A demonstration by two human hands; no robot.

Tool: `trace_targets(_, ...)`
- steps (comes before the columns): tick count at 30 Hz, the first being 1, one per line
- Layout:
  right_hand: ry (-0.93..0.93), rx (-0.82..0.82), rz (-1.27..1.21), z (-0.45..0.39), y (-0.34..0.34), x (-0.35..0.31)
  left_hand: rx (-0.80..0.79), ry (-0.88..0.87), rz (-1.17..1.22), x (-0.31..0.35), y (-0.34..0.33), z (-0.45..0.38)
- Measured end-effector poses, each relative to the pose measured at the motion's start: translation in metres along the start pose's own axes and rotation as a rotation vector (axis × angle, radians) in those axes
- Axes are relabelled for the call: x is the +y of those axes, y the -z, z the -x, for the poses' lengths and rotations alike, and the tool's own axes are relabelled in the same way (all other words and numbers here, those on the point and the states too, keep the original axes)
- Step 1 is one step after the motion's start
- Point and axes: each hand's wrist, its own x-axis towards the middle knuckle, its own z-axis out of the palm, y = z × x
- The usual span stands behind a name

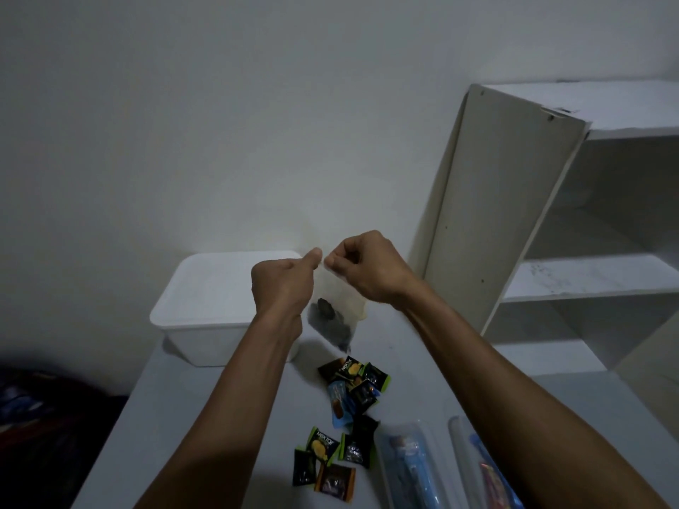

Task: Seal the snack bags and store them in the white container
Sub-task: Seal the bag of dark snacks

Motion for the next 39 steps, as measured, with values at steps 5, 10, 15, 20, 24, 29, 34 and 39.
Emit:
trace_targets(5, 0.01, 0.017, 0.024, 0.0, -0.008, 0.002, 0.006, 0.037, -0.003, 0.004, -0.002, 0.003)
trace_targets(10, -0.029, 0.027, -0.017, 0.001, -0.01, 0.003, -0.012, -0.009, 0.0, -0.002, -0.003, 0.001)
trace_targets(15, -0.095, 0.054, -0.127, 0.0, -0.013, 0.006, -0.008, 0.011, 0.02, -0.004, -0.005, 0.001)
trace_targets(20, -0.132, 0.096, -0.176, -0.001, -0.015, 0.009, -0.037, 0.006, 0.012, -0.003, -0.006, 0.0)
trace_targets(24, -0.129, -0.005, -0.164, 0.001, -0.013, 0.019, -0.012, 0.013, -0.007, 0.0, -0.002, -0.004)
trace_targets(29, -0.091, 0.01, -0.179, 0.006, -0.021, 0.024, -0.009, 0.011, -0.079, -0.001, 0.003, -0.004)
trace_targets(34, -0.049, 0.03, -0.084, 0.007, -0.026, 0.023, -0.028, 0.009, -0.141, -0.006, -0.003, 0.001)
trace_targets(39, -0.136, 0.05, -0.147, 0.009, -0.028, 0.028, -0.035, 0.063, -0.083, -0.011, -0.003, -0.003)
